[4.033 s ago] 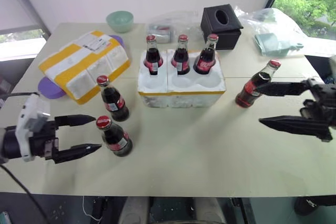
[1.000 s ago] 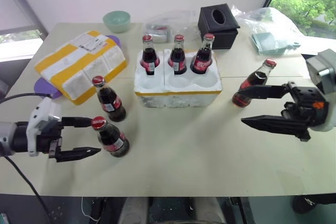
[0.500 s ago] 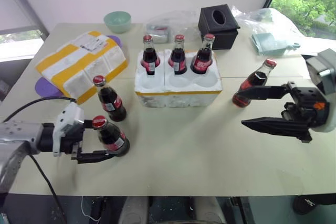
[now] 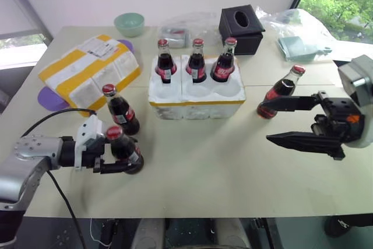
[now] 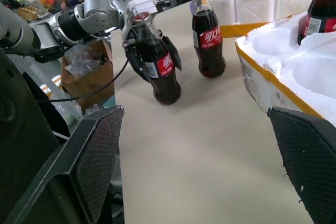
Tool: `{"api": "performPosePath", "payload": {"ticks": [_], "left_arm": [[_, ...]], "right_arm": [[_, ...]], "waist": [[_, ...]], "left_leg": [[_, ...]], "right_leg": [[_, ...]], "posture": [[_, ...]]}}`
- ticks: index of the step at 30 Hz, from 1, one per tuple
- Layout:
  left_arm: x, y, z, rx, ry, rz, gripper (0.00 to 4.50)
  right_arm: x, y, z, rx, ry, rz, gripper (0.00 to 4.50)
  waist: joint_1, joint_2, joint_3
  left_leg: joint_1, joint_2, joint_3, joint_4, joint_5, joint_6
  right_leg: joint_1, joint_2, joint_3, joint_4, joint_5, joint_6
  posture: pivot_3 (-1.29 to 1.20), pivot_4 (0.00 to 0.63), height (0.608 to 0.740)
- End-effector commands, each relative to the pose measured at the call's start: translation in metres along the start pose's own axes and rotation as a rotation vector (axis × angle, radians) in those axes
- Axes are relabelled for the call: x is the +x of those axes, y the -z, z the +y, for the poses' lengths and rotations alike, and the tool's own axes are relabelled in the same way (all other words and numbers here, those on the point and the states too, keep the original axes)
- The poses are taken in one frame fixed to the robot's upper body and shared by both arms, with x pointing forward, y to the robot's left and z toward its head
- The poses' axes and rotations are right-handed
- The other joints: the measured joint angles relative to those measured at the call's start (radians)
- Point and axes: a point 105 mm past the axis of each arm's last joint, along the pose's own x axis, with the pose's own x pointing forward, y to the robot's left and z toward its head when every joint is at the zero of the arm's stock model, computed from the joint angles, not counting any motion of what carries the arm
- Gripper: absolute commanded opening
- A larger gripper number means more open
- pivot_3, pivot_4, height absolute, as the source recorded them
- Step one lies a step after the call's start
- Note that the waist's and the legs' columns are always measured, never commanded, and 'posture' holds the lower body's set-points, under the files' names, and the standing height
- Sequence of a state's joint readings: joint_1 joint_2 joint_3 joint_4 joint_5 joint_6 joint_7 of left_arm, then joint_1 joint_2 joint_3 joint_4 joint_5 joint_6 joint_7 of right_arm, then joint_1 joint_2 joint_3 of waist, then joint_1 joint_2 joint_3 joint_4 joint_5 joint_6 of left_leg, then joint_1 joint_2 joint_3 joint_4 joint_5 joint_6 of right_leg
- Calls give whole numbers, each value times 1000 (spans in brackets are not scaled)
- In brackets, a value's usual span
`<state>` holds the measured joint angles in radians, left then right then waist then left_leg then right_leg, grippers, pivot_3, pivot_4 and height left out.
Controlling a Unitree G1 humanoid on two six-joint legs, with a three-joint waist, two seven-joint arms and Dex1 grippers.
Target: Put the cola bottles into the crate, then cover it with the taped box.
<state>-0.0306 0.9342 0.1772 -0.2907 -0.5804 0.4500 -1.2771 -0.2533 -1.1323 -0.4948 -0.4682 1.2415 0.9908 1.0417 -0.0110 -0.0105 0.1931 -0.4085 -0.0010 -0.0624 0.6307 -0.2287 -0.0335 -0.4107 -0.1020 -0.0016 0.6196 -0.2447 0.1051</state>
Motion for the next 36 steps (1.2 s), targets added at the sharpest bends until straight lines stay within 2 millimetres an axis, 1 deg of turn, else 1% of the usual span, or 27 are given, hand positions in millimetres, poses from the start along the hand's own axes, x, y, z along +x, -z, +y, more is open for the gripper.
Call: {"api": "performPosePath", "payload": {"ticks": [1, 6, 10, 14, 18, 19, 24, 29, 33, 35, 36], "left_arm": [[-5, -2, -8, -17, 52, 11, 2822], [-7, -12, -11, -11, 77, -2, 2822], [-7, -31, -14, 10, 120, -34, 2822], [-12, -49, -18, 76, 173, -17, 2822], [-19, -82, -19, 127, 222, -53, 2822], [-20, -87, -19, 133, 231, -59, 2822], [-20, -129, -16, 211, 280, -105, 2822], [-19, -161, -14, 283, 350, -121, 2822], [-16, -185, -2, 320, 364, -147, 2822], [-7, -204, 10, 345, 342, -179, 2822], [1, -215, 20, 352, 306, -189, 2822]], "right_arm": [[1, -8, 5, -46, -14, -21, 4500], [2, -7, 4, -44, -11, -27, 4500], [3, -6, 4, -41, -14, -34, 4500], [4, -3, 4, -40, -19, -38, 4500], [4, -2, 3, -43, -18, -48, 4500], [4, -1, 3, -43, -17, -50, 4500], [6, 3, 4, -47, -16, -57, 4500], [4, 5, 2, -31, 0, -64, 4500], [3, 4, 0, -32, 18, -67, 4500], [4, 5, -3, -60, 47, -63, 4500], [5, 5, -5, -71, 67, -61, 4500]], "waist": [[-2, 0, 0], [0, 0, 0], [0, -1, 1], [1, -3, 1], [1, -3, 2], [1, -3, 2], [1, -5, 3], [-2, -6, 3], [-1, -7, 4], [0, -7, 4], [1, -8, 4]], "left_leg": [[0, 0, 0, 0, 0, 0], [0, 0, 0, -1, 0, 0], [0, 0, 0, 0, 0, 0], [0, 0, 0, 1, 0, 0], [-1, 0, -1, 0, 0, 0], [-1, 0, -1, 1, 0, 0], [-1, 0, -1, 1, 0, 0], [-1, 0, -1, 1, 0, 0], [0, 0, -2, 2, 0, 0], [0, 0, -2, 3, 0, 0], [0, 0, -2, 4, 0, 0]], "right_leg": [[0, 0, 0, 0, 0, 0], [-1, 0, 0, 0, 0, 0], [0, 0, 0, 0, 0, 0], [0, 0, 0, 1, 0, 0], [0, 1, 0, 1, 0, 0], [0, 1, 0, 1, 0, 0], [0, 1, 0, 1, 0, 1], [0, 2, 0, 2, 1, 2], [0, 3, 0, 3, 0, 2], [0, 3, 1, 4, 1, 2], [0, 3, 1, 6, 1, 3]], "posture": [[0, 150, 739], [0, 150, 739], [0, 150, 739], [0, 150, 739], [0, 150, 739], [0, 150, 739], [0, 150, 739], [0, 150, 739], [0, 150, 739], [0, 150, 739], [0, 150, 739]]}}
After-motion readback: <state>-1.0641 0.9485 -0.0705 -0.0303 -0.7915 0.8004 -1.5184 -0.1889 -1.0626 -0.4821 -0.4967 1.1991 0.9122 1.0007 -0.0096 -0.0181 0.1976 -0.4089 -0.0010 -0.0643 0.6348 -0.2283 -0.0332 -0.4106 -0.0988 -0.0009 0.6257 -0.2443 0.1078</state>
